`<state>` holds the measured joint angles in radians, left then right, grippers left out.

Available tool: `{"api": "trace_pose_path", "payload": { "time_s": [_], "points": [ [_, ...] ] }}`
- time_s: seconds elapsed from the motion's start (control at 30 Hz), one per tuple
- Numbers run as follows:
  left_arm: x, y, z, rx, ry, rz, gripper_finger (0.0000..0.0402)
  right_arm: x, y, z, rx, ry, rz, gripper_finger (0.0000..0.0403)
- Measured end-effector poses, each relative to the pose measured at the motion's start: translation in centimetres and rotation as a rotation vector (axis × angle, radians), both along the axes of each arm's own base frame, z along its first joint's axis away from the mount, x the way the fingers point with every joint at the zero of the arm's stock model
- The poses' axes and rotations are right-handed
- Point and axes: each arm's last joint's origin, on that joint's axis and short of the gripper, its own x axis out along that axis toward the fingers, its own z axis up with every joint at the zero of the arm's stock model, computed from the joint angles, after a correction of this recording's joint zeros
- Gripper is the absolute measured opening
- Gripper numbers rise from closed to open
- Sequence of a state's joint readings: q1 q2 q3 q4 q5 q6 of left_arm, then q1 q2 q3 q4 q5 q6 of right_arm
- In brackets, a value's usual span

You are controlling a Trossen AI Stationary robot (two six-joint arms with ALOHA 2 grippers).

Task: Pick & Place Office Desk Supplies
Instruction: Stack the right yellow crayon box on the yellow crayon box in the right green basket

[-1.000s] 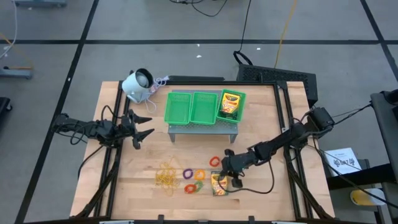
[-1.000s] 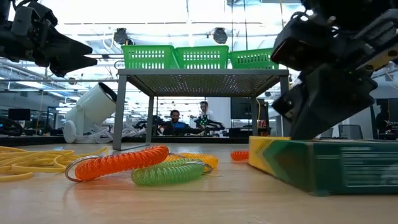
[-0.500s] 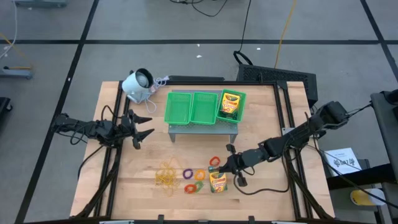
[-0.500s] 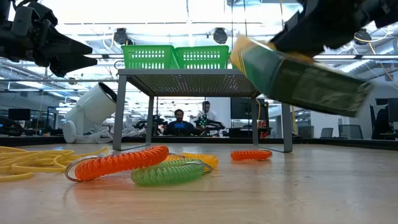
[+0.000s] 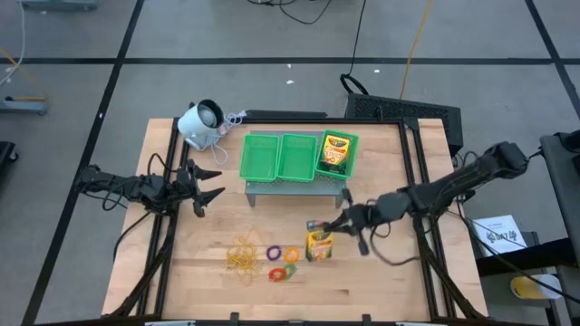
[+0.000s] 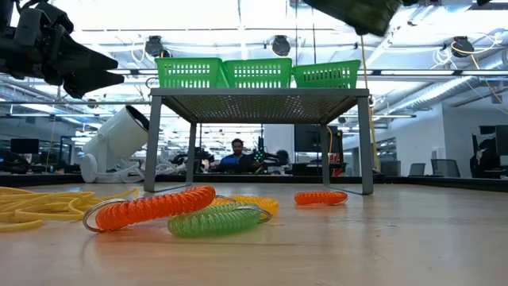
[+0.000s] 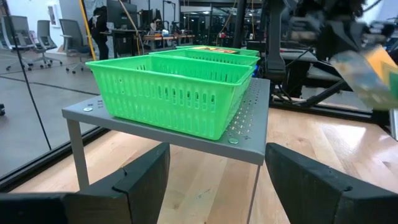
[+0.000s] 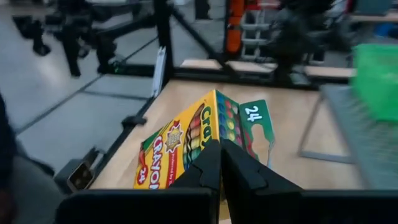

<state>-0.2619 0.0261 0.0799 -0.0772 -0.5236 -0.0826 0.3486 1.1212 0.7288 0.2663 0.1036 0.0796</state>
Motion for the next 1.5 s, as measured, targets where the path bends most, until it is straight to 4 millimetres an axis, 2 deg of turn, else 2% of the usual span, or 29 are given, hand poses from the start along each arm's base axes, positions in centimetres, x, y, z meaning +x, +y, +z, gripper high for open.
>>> {"api": "trace_pose_path", "payload": {
  "time_s": [0.47,0.6,0.8,1.0,1.2,1.5],
  "points": [
    [0.0,0.0,0.0,0.0,0.0,0.0,0.0271,-2.7,-8.7,9.7,-0.139,0.097,-0.286,0.0],
    [0.0,0.0,0.0,0.0,0.0,0.0,0.0271,-3.4,-11.6,11.4,-0.15,0.089,-0.364,0.0],
    [0.0,0.0,0.0,0.0,0.0,0.0,0.0271,-4.7,-16.0,11.3,-0.094,0.116,-0.497,0.0],
    [0.0,0.0,0.0,0.0,0.0,0.0,0.0271,-4.7,-18.7,10.3,0.013,0.169,-0.51,0.0001],
    [0.0,0.0,0.0,0.0,0.0,0.0,0.0271,-4.1,-19.8,9.7,0.096,0.188,-0.512,0.0001],
    [0.0,0.0,0.0,0.0,0.0,0.0,0.0271,-4.1,-19.8,9.5,0.127,0.211,-0.519,0.0001]
  ]
}}
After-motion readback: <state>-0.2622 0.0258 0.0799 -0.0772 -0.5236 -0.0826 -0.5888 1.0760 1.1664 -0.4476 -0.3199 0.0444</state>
